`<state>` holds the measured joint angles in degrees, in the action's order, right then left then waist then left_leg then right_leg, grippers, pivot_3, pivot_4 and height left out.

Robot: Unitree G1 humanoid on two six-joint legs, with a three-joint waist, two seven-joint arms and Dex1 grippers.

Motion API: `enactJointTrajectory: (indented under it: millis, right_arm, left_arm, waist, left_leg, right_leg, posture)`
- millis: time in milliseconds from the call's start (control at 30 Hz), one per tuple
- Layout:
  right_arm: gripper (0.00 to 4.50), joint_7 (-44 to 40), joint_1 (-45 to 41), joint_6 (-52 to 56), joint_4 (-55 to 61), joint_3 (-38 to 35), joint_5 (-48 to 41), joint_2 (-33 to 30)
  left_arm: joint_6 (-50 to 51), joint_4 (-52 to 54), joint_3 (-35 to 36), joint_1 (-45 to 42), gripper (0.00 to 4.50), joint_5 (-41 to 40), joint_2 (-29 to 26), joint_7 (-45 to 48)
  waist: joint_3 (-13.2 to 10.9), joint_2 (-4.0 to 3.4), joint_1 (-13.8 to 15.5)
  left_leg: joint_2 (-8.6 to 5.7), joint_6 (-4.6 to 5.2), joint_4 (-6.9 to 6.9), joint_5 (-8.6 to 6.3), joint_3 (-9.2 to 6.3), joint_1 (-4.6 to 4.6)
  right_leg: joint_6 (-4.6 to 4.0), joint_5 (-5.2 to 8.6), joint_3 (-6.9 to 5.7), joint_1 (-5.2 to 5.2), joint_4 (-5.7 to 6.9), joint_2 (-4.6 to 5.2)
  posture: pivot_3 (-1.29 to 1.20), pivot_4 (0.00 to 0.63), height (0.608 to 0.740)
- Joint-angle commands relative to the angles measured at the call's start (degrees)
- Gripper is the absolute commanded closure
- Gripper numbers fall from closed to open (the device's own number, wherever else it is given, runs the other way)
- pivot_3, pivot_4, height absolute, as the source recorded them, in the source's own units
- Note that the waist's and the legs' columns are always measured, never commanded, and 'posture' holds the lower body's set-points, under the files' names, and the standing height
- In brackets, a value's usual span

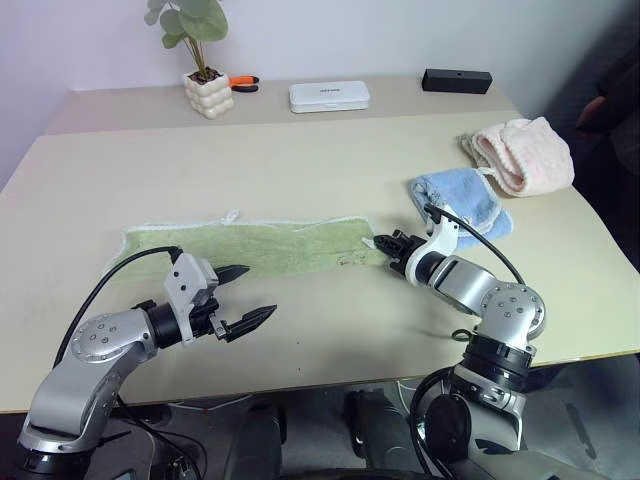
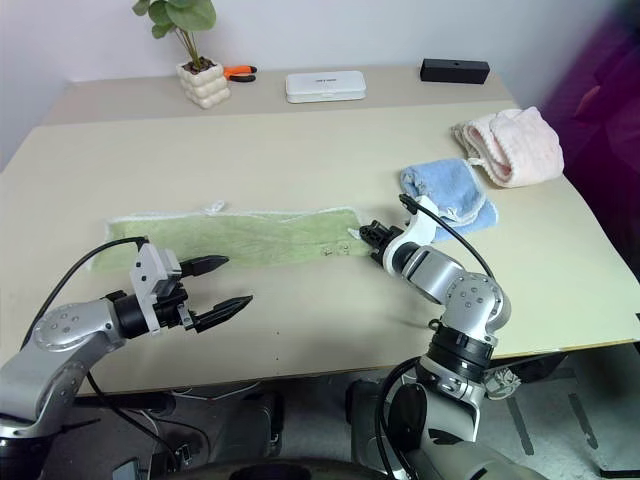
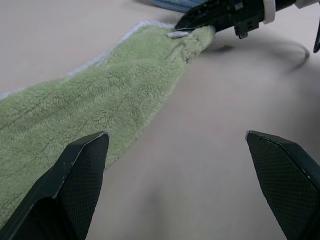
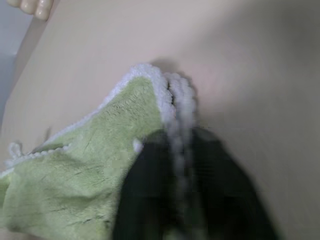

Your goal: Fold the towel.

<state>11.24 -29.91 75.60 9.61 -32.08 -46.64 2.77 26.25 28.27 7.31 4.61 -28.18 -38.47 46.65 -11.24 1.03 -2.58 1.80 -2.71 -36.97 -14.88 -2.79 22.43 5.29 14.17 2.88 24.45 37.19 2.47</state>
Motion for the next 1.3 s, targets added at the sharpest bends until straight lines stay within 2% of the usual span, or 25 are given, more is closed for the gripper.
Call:
enactJointTrajectory:
  millis: [33, 200, 300, 433, 533, 733, 900, 1033, 1167, 1300]
  right_arm:
    - [4.41, 0.1, -0.7, 0.2, 3.6, -1.9, -2.9, -1.7]
    - [4.41, -1.2, -2.0, 0.7, 3.9, -4.1, -4.6, -8.9]
    - [4.41, -5.0, -3.1, 1.3, 3.4, -3.6, -5.0, -16.5]
    - [4.41, -11.0, -1.0, 0.7, 3.7, 4.2, -2.7, -23.5]
    - [3.57, -11.6, 1.0, -1.3, 3.5, 6.1, -0.8, -24.3]
    - [0.71, -13.6, 5.0, -3.0, 8.7, 7.8, 0.8, -26.8]
    - [0.71, -15.9, 9.4, -1.9, 12.7, 5.2, -1.1, -29.0]
    - [0.71, -15.8, 13.4, 0.2, 14.6, 1.2, -4.1, -27.6]
    - [0.71, -10.9, 14.6, 3.8, 15.8, -2.1, -8.7, -19.8]
    - [0.71, -2.9, 11.6, 3.7, 14.2, -3.5, -11.0, -9.3]
  left_arm:
    - [0.0, 1.6, -0.9, -0.1, 0.00, 0.0, 0.3, -0.7]
    - [-0.3, 1.0, -1.6, -0.7, 0.00, 0.2, 0.4, -1.3]
    - [-0.8, 0.0, -2.1, -1.3, 0.00, 0.7, 0.4, -1.3]
    - [-1.3, -1.3, -3.4, -2.5, 0.00, 1.7, 1.0, -1.4]
    - [-1.3, -1.2, -4.2, -3.0, 0.00, 2.1, 1.8, -2.0]
    - [-0.4, -0.1, -4.8, -2.8, 0.00, 1.5, 2.8, -3.0]
    - [-0.4, -0.2, -5.5, -2.9, 0.00, 1.6, 3.1, -3.2]
    - [-0.4, -0.6, -5.8, -3.4, 0.00, 1.4, 3.2, -3.4]
    - [-0.4, -0.7, -6.4, -3.9, 0.00, 1.3, 3.3, -3.1]
    - [0.2, -0.7, -6.4, -5.1, 0.00, 1.1, 3.6, -3.4]
  waist:
    - [0.0, -0.02, 0.0]
    - [0.0, -0.03, 0.1]
    - [-0.1, -0.12, 0.1]
    - [-0.1, -0.10, -0.1]
    - [0.0, -0.09, -0.1]
    - [-0.1, -0.10, 0.2]
    - [0.0, -0.09, 0.1]
    - [0.0, -0.09, 0.2]
    - [0.0, -0.09, -0.1]
    - [-0.1, -0.12, 0.0]
  left_leg:
    - [0.00, 0.00, 0.00, 0.00, 0.00, 0.00]
    - [-0.03, 0.00, -0.02, 0.00, 0.02, 0.06]
    - [-0.03, 0.00, -0.01, 0.00, 0.02, 0.06]
    - [-0.02, 0.02, 0.01, -0.01, 0.03, 0.04]
    - [0.01, 0.11, 0.00, -0.06, 0.04, 0.02]
    - [-0.02, 0.12, -0.02, -0.06, 0.05, 0.08]
    - [-0.02, 0.12, -0.01, -0.07, 0.05, 0.07]
    - [-0.02, 0.12, -0.01, -0.07, 0.05, 0.08]
    - [0.02, 0.13, 0.01, -0.07, 0.06, 0.03]
    - [0.02, 0.15, 0.01, -0.08, 0.04, 0.04]
  right_leg:
    - [0.00, 0.00, 0.00, 0.00, 0.00, 0.00]
    - [-0.09, 0.05, 0.00, 0.00, -0.09, 0.06]
    - [-0.09, 0.06, 0.00, 0.01, -0.10, 0.04]
    - [-0.09, 0.07, 0.01, 0.00, -0.12, 0.02]
    - [-0.09, 0.07, 0.05, 0.00, -0.12, -0.05]
    - [-0.04, 0.08, 0.05, 0.02, -0.15, 0.00]
    - [-0.04, 0.10, 0.05, 0.01, -0.18, 0.00]
    - [-0.04, 0.11, 0.05, 0.01, -0.20, -0.01]
    - [-0.05, 0.10, 0.08, 0.01, -0.19, -0.07]
    - [-0.06, 0.11, 0.09, 0.02, -0.19, -0.08]
  posture:
    - [0.00, 0.150, 0.737]
    - [0.00, 0.150, 0.737]
    - [0.00, 0.150, 0.737]
    - [0.00, 0.150, 0.737]
    - [0.00, 0.150, 0.737]
    - [0.00, 0.150, 0.737]
    - [0.00, 0.150, 0.737]
    - [0.00, 0.150, 0.737]
    - [0.00, 0.150, 0.737]
    - [0.00, 0.150, 0.737]
